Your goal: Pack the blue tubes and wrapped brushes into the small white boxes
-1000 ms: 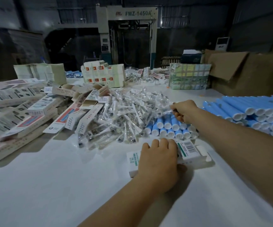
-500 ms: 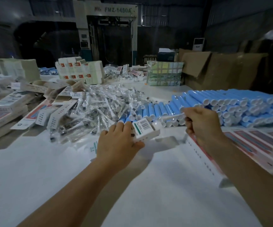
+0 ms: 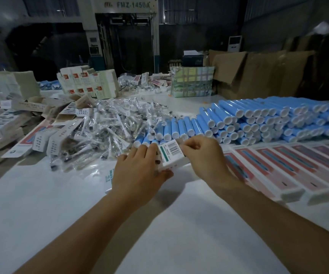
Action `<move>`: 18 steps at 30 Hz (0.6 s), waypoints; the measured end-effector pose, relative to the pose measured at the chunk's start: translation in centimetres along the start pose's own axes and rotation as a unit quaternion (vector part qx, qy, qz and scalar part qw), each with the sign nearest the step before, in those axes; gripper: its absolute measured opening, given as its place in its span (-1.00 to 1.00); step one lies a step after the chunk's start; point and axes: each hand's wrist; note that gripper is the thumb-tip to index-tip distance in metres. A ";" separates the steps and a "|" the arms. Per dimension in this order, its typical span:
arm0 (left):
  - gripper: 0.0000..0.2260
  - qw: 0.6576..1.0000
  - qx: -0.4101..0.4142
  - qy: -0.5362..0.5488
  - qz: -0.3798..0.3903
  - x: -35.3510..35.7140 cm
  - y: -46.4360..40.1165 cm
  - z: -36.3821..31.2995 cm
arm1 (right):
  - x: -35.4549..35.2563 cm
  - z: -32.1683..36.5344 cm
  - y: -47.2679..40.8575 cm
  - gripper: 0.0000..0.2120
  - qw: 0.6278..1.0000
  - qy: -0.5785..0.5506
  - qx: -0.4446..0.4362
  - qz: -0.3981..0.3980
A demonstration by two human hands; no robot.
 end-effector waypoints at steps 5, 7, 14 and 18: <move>-0.35 1.000 -0.011 0.007 0.010 -0.2 -0.2 0.3 | -0.5 0.0 0.4 -0.71 0.999 -0.020 -0.018 -0.044; -0.39 1.000 -0.025 0.017 0.007 -0.3 -0.2 0.5 | -0.9 -0.2 0.6 -0.80 0.994 -0.058 -0.009 -0.087; -0.43 0.998 -0.064 0.029 -0.005 -0.4 -0.4 0.6 | 0.4 0.0 1.9 -0.72 0.992 -0.122 -0.014 -0.031; -0.37 0.998 -0.056 0.008 -0.013 0.0 -0.3 0.5 | 1.1 0.0 2.2 -0.79 0.992 -0.125 -0.008 -0.003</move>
Point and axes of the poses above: each hand's wrist, its own y-axis away from the middle knuckle, its own x-axis out of the palm, z = x × y, and after that the axes turned 14 degrees about z, right-handed
